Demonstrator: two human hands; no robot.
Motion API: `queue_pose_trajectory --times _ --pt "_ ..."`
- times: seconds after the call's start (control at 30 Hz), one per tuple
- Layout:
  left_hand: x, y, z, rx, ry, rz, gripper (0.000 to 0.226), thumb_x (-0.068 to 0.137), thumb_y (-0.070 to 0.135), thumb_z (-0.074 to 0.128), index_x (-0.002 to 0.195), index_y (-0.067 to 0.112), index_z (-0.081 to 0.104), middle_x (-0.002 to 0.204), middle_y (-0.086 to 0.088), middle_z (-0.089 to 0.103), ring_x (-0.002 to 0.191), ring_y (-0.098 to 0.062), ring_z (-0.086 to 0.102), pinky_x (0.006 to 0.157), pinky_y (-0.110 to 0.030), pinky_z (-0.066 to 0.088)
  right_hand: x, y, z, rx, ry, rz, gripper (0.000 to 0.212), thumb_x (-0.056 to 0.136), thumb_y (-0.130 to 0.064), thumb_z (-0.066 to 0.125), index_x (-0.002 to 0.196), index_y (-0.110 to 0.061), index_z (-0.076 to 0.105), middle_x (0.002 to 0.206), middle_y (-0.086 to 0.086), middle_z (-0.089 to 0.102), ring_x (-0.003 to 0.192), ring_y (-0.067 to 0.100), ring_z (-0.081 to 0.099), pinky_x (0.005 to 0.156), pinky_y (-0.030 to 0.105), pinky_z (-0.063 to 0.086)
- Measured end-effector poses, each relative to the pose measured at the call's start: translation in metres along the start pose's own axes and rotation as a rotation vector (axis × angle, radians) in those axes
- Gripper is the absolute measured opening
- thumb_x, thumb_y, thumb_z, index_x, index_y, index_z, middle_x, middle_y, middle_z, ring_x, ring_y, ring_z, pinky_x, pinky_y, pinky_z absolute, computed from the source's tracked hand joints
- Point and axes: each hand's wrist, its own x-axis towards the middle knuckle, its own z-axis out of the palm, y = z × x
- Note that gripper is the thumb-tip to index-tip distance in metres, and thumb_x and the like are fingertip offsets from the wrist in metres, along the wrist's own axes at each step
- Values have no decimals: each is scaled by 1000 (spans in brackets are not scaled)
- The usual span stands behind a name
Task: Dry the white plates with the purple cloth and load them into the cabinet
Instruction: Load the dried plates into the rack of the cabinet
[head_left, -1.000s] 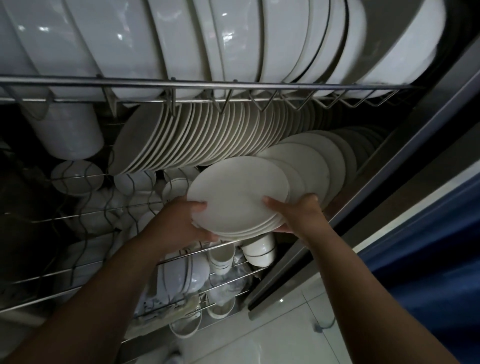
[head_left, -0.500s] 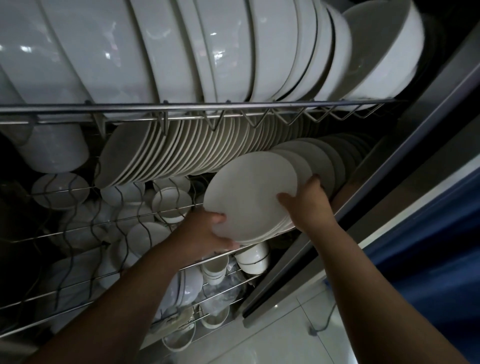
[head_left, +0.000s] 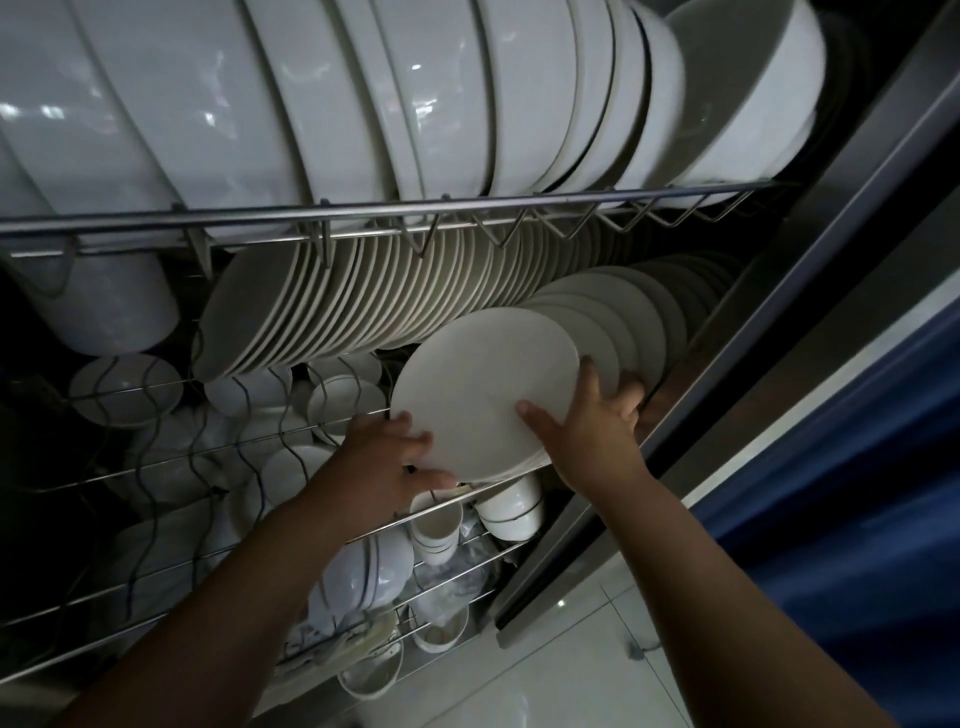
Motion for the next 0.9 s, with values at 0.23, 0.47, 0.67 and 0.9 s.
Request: queue_pose_trajectory --times 0.23,0.47,0.67,0.9 --pt "6 5 4 3 9 40 100 53 91 50 123 21 66 138 -14 51 136 -29 32 109 -35 36 10 -2 -7 59 138 -67 70 80 -33 71 142 -27 39 140 16 40 128 32 24 104 38 37" --pt "17 20 18 74 56 69 97 54 86 26 117 25 67 110 -5 59 120 -31 41 103 -30 33 18 -16 -26 -165 99 -60 72 88 -29 67 147 -17 28 147 21 17 128 44 34 107 47 36" --pt "6 18 9 103 32 57 73 78 72 52 128 21 62 129 -9 55 129 -32 39 106 -36 37 3 -13 -7 -367 34 -56 79 99 -35 46 151 -4 -5 156 24 4 142 43 14 112 47 26" --pt "-12 12 7 110 37 30 64 84 61 55 127 14 62 133 -12 54 129 -24 43 102 -28 34 -5 -17 -13 -499 19 -169 69 98 -38 48 149 -2 18 155 17 16 141 40 14 110 46 28"
